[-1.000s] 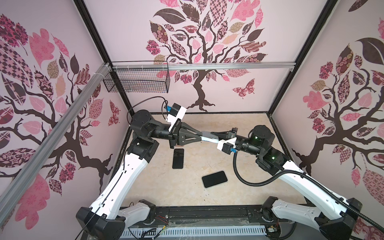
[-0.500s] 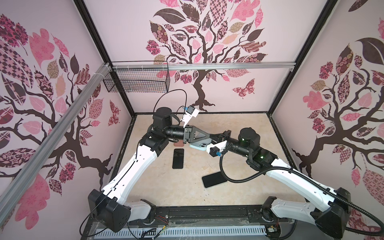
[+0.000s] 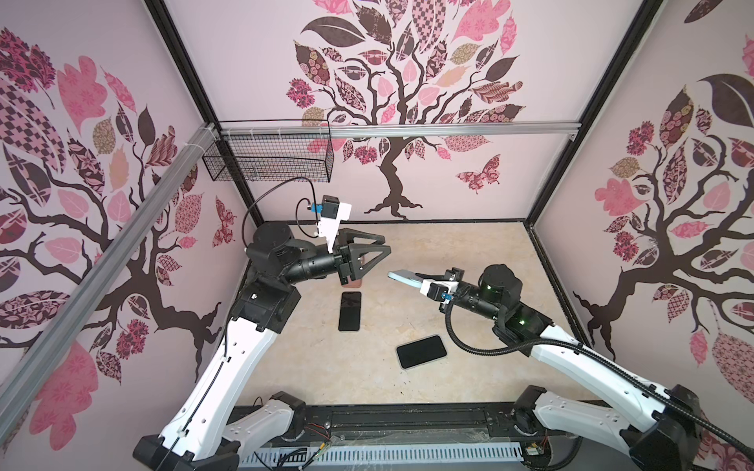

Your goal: Take the phone out of the phone case

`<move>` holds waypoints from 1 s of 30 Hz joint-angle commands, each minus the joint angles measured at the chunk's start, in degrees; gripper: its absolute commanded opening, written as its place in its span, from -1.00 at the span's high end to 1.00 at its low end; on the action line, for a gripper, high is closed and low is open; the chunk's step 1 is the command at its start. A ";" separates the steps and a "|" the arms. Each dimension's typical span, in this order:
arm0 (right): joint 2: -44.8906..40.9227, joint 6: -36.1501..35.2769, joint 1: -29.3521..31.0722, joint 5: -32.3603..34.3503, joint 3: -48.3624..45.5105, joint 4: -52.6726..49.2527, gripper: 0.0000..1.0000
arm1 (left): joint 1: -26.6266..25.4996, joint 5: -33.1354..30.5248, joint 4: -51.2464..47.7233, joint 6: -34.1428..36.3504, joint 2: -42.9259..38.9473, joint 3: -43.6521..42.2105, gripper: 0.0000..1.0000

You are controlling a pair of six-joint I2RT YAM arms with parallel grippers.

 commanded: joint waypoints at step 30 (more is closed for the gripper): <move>-1.00 19.79 -0.88 -22.83 2.62 20.62 1.00 | -13.98 7.79 29.22 -5.35 -0.10 -9.86 -0.36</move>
